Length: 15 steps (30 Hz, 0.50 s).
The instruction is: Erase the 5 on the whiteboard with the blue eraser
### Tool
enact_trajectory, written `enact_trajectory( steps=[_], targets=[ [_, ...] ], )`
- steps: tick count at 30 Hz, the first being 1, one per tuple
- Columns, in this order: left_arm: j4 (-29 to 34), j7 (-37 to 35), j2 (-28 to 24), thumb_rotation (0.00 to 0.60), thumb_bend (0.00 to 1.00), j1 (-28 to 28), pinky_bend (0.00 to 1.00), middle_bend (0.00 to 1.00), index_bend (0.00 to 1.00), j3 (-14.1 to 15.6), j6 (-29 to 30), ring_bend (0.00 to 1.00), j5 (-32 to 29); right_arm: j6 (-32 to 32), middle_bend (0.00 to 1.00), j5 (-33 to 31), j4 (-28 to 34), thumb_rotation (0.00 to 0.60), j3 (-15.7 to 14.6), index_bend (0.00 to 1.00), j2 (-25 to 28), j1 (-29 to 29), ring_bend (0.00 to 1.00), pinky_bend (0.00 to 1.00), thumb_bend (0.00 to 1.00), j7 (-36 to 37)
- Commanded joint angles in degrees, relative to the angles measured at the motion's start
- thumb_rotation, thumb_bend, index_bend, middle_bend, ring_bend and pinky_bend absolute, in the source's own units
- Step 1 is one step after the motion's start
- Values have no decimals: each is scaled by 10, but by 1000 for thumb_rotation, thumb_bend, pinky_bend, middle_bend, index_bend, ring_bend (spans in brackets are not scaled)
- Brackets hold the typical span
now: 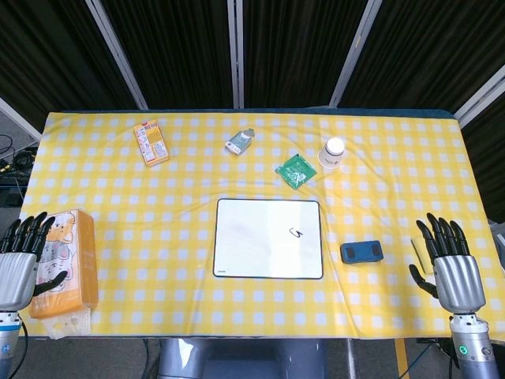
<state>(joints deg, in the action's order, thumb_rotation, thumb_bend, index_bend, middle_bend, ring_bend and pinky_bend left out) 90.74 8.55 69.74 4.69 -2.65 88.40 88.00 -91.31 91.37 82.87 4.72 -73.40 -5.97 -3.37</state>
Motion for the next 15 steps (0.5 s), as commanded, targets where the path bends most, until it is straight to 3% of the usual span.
enact_trajectory(
  steps=[1, 15],
  targets=[
    [1, 1, 0, 600, 117, 0, 0, 0, 0, 0, 1, 0, 1, -1, 0, 0, 0, 600, 0, 71, 1, 1, 0, 0, 199, 0],
    [1, -1, -2, 600, 116, 1, 0, 0, 0, 0, 1, 0, 2, 32, 0, -1, 22, 600, -15, 75, 15, -4, 0, 0, 200, 2]
  ],
)
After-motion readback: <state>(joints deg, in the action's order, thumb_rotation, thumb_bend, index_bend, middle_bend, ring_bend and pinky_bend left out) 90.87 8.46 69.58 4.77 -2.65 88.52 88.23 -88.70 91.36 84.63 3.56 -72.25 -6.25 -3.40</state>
